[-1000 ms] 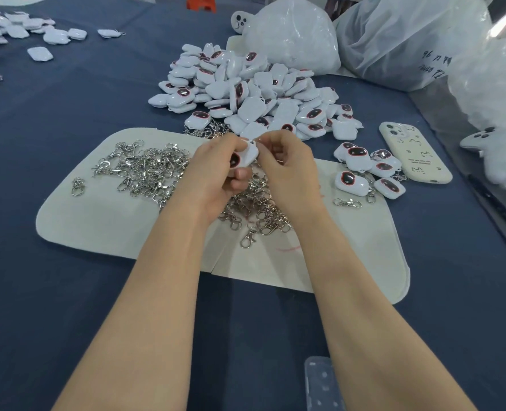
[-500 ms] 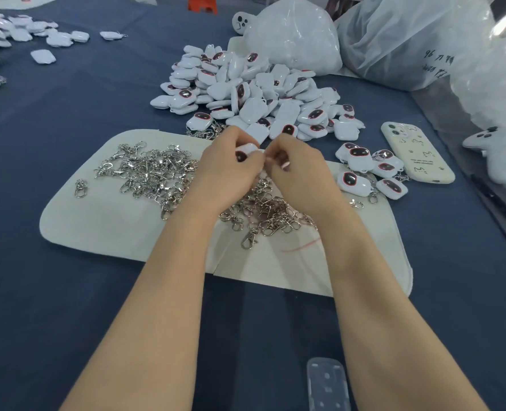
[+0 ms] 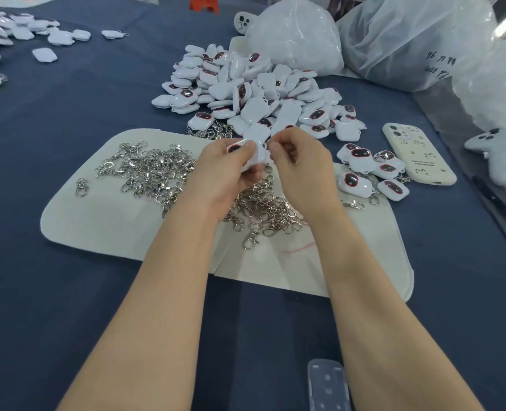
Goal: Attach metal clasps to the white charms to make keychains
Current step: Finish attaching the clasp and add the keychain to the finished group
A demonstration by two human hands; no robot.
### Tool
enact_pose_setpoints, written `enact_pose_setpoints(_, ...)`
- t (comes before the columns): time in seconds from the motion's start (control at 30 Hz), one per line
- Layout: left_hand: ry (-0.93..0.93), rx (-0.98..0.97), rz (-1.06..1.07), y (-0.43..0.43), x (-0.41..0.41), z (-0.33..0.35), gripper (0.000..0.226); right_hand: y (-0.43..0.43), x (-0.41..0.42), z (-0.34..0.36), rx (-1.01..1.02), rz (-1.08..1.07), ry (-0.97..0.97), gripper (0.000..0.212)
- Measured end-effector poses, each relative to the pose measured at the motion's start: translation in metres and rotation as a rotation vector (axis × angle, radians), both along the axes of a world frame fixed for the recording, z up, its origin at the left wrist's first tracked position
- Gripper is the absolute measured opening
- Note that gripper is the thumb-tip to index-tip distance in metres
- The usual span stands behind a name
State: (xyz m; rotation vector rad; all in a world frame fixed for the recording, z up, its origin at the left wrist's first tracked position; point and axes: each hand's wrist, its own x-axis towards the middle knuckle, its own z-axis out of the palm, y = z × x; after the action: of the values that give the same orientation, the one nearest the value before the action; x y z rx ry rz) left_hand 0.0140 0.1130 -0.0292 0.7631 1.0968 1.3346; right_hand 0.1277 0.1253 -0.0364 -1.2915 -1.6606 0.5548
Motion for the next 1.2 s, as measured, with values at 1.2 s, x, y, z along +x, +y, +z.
enact_pose_setpoints(1.2,0.991,0.480,0.081,-0.003,-0.005,0.007,0.013,0.003,0.015,0.019,-0.025,0.111,-0.499,0.014)
